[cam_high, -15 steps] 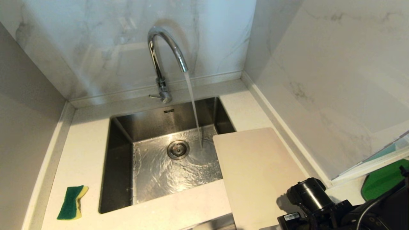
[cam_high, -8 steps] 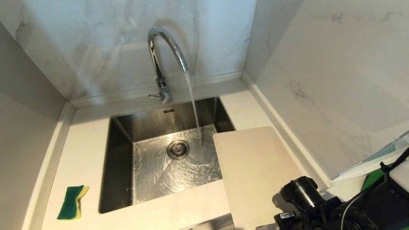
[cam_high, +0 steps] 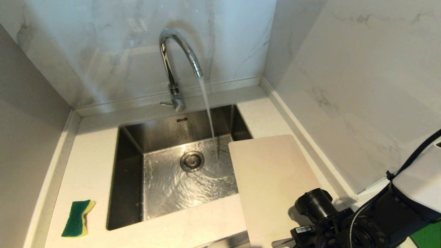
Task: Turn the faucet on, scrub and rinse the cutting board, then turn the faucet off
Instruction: Put down the cutting board
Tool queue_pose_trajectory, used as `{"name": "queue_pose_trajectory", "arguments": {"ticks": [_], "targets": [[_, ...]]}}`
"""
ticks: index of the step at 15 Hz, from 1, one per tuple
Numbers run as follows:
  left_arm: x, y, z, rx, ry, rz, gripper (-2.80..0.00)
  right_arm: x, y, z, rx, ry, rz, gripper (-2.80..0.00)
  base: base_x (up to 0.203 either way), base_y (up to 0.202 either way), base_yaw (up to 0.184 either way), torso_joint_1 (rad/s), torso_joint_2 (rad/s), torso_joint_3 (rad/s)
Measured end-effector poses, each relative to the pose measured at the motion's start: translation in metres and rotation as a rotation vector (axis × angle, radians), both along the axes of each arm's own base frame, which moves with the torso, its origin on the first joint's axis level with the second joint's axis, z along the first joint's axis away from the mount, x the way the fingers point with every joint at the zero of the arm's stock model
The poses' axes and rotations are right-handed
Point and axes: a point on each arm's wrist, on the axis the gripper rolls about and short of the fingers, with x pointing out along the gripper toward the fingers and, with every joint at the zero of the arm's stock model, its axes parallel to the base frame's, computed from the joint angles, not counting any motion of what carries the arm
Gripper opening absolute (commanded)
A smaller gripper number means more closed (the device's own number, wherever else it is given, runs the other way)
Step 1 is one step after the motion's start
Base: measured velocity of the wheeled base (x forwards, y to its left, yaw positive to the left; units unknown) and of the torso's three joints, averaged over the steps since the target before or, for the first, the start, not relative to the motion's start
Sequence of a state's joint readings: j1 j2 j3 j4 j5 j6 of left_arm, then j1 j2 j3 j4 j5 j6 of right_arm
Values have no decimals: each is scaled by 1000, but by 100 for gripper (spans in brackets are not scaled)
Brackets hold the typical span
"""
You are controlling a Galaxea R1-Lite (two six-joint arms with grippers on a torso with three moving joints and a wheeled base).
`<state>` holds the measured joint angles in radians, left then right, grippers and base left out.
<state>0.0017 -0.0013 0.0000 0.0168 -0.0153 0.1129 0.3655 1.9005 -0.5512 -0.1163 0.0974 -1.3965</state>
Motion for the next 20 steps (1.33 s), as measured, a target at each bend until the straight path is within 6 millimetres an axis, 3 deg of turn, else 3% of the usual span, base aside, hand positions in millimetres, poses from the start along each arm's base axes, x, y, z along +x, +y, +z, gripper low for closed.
{"name": "queue_pose_trajectory", "arguments": {"ticks": [18, 19, 20], "targets": [[0, 0, 0, 0, 0, 0, -280, 6, 10, -10, -9, 28, 22, -280, 0, 0, 0, 0, 0, 0], [0, 0, 0, 0, 0, 0, -280, 6, 10, -10, -8, 29, 20, -42, 0, 0, 0, 0, 0, 0], [0, 0, 0, 0, 0, 0, -280, 6, 10, -10, -7, 30, 18, 0, 0, 0, 0, 0, 0, 0]]}}
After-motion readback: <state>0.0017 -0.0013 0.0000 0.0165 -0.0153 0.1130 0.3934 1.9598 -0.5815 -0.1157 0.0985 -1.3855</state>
